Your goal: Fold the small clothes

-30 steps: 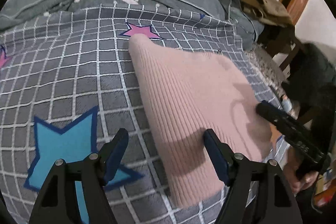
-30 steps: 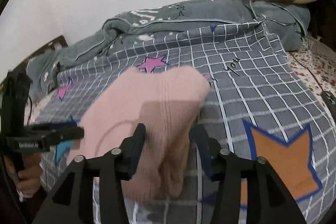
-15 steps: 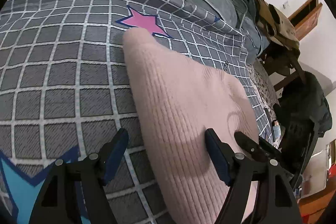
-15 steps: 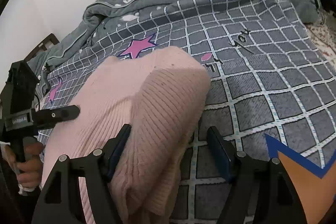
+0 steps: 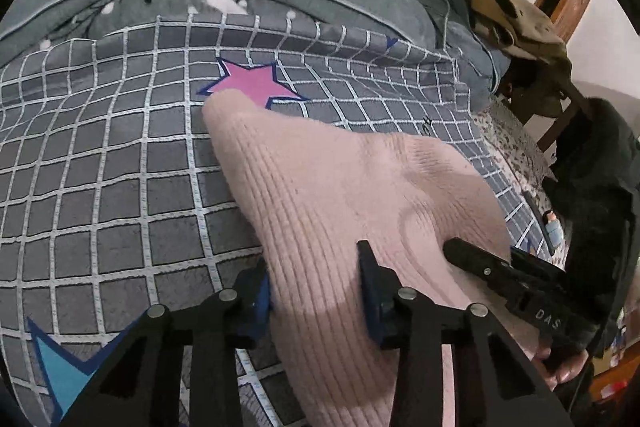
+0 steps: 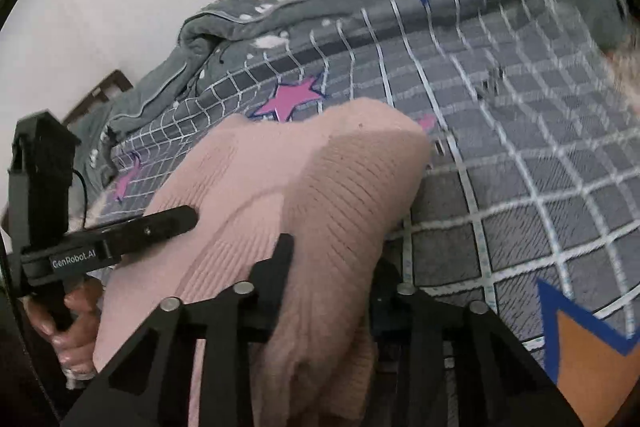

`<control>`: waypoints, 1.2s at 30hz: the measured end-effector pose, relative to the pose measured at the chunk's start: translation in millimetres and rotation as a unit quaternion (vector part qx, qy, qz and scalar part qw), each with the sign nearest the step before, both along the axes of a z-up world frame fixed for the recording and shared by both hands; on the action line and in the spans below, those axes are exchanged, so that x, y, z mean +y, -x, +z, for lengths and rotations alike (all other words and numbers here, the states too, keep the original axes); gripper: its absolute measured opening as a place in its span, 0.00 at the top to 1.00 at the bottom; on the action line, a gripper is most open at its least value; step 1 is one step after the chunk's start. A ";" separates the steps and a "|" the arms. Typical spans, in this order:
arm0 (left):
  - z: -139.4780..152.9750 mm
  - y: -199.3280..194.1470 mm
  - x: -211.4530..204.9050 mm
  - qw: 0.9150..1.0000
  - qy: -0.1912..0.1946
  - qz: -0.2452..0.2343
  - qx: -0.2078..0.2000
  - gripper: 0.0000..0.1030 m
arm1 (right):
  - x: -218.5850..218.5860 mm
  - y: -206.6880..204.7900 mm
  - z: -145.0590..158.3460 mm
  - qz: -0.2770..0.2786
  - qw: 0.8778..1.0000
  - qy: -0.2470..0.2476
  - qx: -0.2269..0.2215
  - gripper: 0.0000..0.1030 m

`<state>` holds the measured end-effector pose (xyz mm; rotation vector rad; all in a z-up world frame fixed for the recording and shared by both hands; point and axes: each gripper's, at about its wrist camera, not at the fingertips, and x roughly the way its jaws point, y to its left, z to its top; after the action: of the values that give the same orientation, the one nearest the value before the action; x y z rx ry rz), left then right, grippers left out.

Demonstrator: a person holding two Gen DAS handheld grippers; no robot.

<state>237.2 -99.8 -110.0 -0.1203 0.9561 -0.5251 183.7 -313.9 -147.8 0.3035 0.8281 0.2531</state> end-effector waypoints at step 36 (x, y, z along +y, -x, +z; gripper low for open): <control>7.9 -16.7 123.5 0.991 -0.069 0.084 -0.077 0.45 | 138.6 -51.8 29.0 0.055 0.988 0.128 -0.068 0.50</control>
<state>253.8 23.7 -102.0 -0.0336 0.8203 -0.3070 235.4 -175.3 -118.8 -0.0009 0.7331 0.2653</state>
